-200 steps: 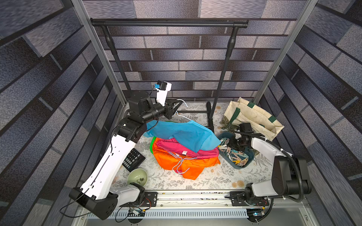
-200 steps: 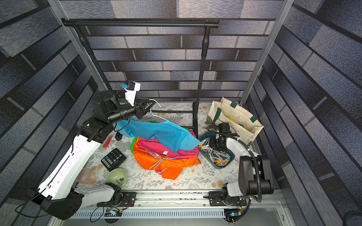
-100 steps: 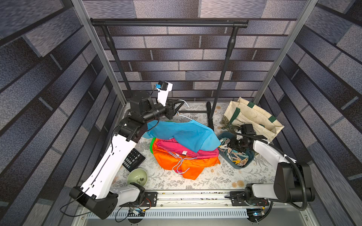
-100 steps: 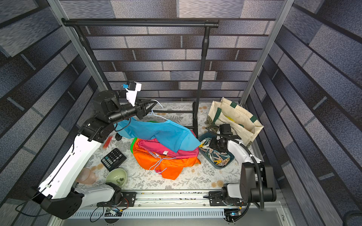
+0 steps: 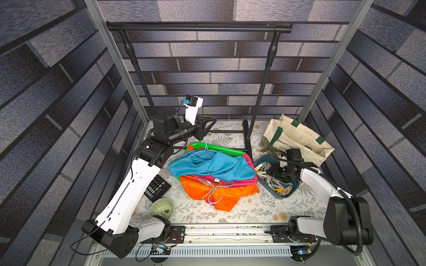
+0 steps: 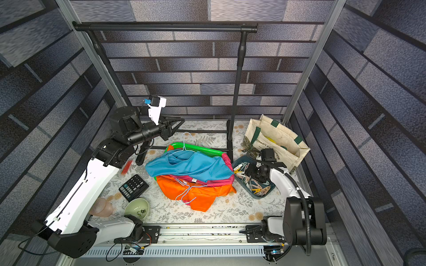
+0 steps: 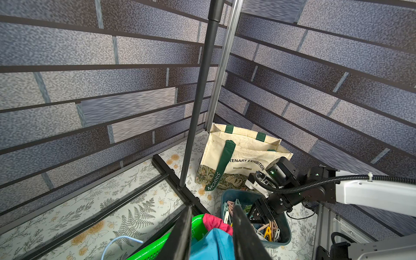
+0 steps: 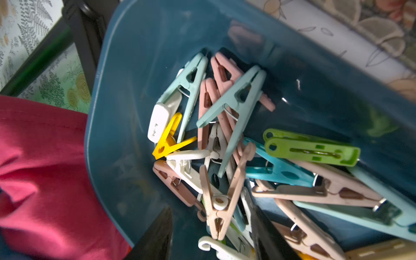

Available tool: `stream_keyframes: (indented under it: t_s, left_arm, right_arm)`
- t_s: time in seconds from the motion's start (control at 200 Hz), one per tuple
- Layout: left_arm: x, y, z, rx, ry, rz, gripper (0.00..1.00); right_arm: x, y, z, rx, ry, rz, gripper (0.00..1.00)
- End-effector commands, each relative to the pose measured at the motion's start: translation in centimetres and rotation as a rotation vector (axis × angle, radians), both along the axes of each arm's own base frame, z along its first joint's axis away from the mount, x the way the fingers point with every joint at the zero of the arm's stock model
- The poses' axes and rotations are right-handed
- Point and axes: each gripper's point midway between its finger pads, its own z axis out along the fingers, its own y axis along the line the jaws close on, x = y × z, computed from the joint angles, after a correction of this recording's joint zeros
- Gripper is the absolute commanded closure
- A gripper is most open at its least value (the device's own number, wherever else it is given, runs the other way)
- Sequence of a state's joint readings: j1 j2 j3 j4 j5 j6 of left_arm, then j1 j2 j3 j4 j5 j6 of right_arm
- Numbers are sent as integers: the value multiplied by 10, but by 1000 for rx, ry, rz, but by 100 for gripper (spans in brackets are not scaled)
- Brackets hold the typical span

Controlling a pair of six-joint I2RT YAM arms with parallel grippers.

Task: Use clothespins to secure the t-shirt on both sides of the hanger
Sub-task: Place the clothespins into the storage box, then pick up the hanger from the basket.

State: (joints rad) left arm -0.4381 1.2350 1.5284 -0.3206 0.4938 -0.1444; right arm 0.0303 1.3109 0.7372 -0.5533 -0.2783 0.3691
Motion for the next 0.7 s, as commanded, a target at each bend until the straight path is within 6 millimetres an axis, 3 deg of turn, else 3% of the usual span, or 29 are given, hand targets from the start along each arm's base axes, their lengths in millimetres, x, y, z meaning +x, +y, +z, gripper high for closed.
stream_keyframes:
  t_s: [0.0,0.145,0.21,0.271,0.331,0.501,0.696]
  left_arm:
    - [-9,3,17,-27,-36,-2,67]
    - [-4,4,8,-10,-4,19,67]
    - [4,10,-7,32,56,75,54]
    - [16,19,-34,106,154,157,32]
    - [27,28,-67,195,255,229,24]
    - [56,53,-162,386,543,405,25]
    - [87,58,-216,367,750,466,18]
  right_arm:
    - [-5,-2,-12,-8,60,1,43]
    - [-2,-1,-23,-4,89,6,43]
    - [-1,0,-26,-1,95,10,43]
    - [-2,0,-27,-1,95,12,43]
    - [-2,-1,-28,-8,94,10,43]
    - [0,-3,-26,-20,85,13,45]
    - [3,-4,-18,-23,54,2,49]
